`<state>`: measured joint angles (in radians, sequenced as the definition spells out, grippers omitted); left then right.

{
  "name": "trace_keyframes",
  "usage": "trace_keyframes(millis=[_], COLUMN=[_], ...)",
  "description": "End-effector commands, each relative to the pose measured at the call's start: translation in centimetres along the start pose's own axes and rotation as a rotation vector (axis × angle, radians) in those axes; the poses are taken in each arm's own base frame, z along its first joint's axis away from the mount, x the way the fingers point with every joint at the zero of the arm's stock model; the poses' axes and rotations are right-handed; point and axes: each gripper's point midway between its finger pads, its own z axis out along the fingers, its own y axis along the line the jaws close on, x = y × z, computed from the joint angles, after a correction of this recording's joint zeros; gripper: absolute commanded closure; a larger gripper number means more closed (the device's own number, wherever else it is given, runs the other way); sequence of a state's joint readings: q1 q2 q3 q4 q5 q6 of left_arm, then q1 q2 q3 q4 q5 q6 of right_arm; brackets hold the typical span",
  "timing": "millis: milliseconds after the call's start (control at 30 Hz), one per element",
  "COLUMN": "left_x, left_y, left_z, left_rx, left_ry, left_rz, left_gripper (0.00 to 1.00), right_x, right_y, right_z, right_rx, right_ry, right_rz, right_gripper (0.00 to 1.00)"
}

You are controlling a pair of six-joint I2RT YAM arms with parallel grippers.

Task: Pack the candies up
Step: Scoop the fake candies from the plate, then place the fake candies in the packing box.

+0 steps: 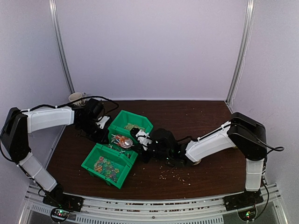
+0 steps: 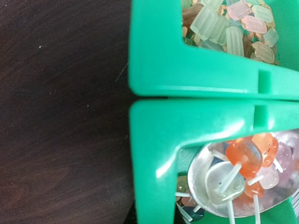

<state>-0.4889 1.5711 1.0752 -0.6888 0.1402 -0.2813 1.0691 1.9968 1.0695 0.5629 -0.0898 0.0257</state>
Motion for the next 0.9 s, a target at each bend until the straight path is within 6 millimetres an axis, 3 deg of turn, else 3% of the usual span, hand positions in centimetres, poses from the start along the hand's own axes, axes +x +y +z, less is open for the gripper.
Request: trace_keyframes(millis=[0,533,867], left_x=[-5.5,-5.3,-4.7], left_y=[-3.4,-2.0,-1.6], left_z=[-3.5,-2.9,-2.1], left_rx=[0.166,0.132,0.114], left_ry=[-0.19,-0.163,-0.124], left_rz=[0.013,-0.033,-0.038], left_gripper=[1.0,1.0,1.0], right_x=[2.5,-1.6,-6.3], right_y=[-1.1,-0.8,-0.5], right_z=[-1.0,-6.1,-9.6], right_rx=[0.035,0.021,0.018], right_ry=[0.049,-0.091,-0.16], right_rz=[0.001,-0.104,-0.179], right_gripper=[1.0,1.0,1.0])
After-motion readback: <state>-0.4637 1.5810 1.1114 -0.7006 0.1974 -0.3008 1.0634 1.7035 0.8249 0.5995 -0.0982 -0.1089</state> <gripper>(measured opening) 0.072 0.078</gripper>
